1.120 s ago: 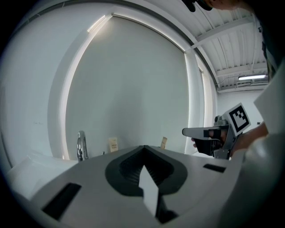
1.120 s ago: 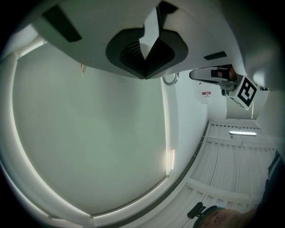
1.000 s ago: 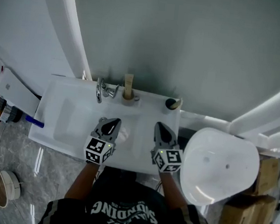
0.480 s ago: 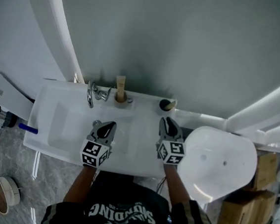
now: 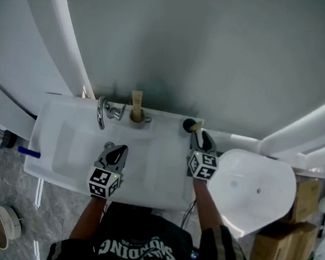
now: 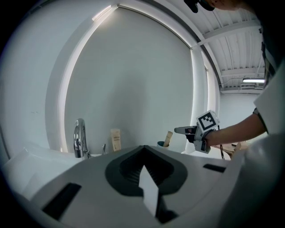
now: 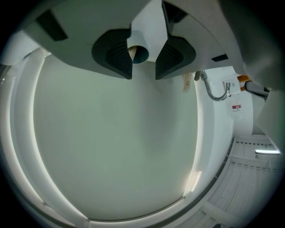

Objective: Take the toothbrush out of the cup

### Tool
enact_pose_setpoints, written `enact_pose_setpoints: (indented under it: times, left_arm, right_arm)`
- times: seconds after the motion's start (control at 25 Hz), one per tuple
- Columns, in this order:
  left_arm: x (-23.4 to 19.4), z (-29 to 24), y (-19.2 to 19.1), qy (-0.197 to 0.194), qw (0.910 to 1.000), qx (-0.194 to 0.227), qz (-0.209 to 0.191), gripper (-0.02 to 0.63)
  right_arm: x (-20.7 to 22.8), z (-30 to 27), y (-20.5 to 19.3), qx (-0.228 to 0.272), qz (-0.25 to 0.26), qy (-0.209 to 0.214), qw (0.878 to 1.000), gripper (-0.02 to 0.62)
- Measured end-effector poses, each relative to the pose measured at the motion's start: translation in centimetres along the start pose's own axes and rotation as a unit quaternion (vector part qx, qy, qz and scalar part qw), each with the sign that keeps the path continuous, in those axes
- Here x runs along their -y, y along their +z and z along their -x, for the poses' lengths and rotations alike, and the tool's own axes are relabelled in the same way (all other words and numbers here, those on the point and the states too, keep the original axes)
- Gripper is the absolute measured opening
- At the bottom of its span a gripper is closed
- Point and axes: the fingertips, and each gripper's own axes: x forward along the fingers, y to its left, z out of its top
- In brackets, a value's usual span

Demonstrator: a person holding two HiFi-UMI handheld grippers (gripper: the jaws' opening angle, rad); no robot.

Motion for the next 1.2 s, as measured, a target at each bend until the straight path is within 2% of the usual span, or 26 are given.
enact_pose_setpoints:
  times: [0.32,0.44,0.68,0.8,0.92,1.2]
  left_arm:
    - [-1.3,0.8,-0.8,0.015,0.9998,-0.007,0.01,0.0]
    - [-1.9,1.3,-1.1,0.024,0.9996,-0.01,0.014,0.0]
    - [-2.9,1.9,-1.8,0.038,0.9989,-0.015,0.022,0.0]
    - [-3.1,2.2,-1.9,0.043,0.9987,-0.016,0.024,0.0]
    - [-2.9,2.2,-2.0,0.042,0.9987,-0.015,0.025,0.0]
    - [-2.0,2.1,-1.5,0.032,0.9992,-0.01,0.02,0.0]
  right_arm:
    - [3.4,-4.6,-2.2,-0.052,-0.014,-0.04,0.998,0.143]
    - [4.1,-6.0,-3.5,-0.073,-0.026,-0.042,0.996,0.143]
    - [5.0,-7.4,-4.5,-0.105,-0.017,-0.051,0.993,0.143]
    - [4.9,-7.6,-4.7,-0.123,-0.012,-0.045,0.991,0.096]
    - [5.0,-7.3,-4.0,-0.12,-0.002,-0.037,0.992,0.073]
    - [4.3,-5.7,-0.5,-0.089,0.017,-0.015,0.996,0.067]
